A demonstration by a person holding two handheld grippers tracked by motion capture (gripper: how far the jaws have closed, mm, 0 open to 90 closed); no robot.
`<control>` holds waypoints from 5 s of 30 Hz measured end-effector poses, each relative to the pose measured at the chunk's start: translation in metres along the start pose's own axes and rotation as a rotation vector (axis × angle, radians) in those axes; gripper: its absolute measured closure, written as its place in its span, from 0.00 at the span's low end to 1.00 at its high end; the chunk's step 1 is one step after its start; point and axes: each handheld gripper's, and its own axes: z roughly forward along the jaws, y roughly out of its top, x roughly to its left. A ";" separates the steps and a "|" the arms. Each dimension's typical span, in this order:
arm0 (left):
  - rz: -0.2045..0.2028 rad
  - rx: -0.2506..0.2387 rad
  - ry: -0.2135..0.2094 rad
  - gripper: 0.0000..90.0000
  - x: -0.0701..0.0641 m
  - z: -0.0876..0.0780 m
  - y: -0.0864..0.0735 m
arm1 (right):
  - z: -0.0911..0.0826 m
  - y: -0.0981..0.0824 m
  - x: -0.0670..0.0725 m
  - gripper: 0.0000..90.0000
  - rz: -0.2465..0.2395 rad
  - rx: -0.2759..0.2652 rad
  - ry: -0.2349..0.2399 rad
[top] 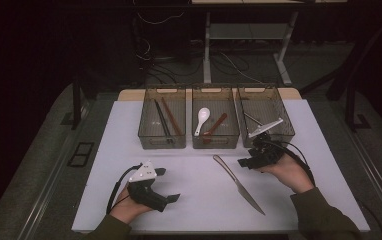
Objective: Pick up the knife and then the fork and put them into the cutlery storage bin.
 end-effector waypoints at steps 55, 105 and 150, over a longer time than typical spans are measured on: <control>-0.001 0.006 -0.013 0.00 -0.001 0.002 0.000 | 0.059 0.019 0.044 0.87 -0.228 0.414 -0.048; -0.010 -0.011 -0.020 0.00 0.000 -0.001 0.001 | -0.033 0.009 -0.027 0.88 -0.058 -0.162 0.038; -0.021 -0.013 -0.022 0.00 0.001 0.000 0.001 | -0.052 0.060 -0.148 0.88 0.143 -0.463 -0.262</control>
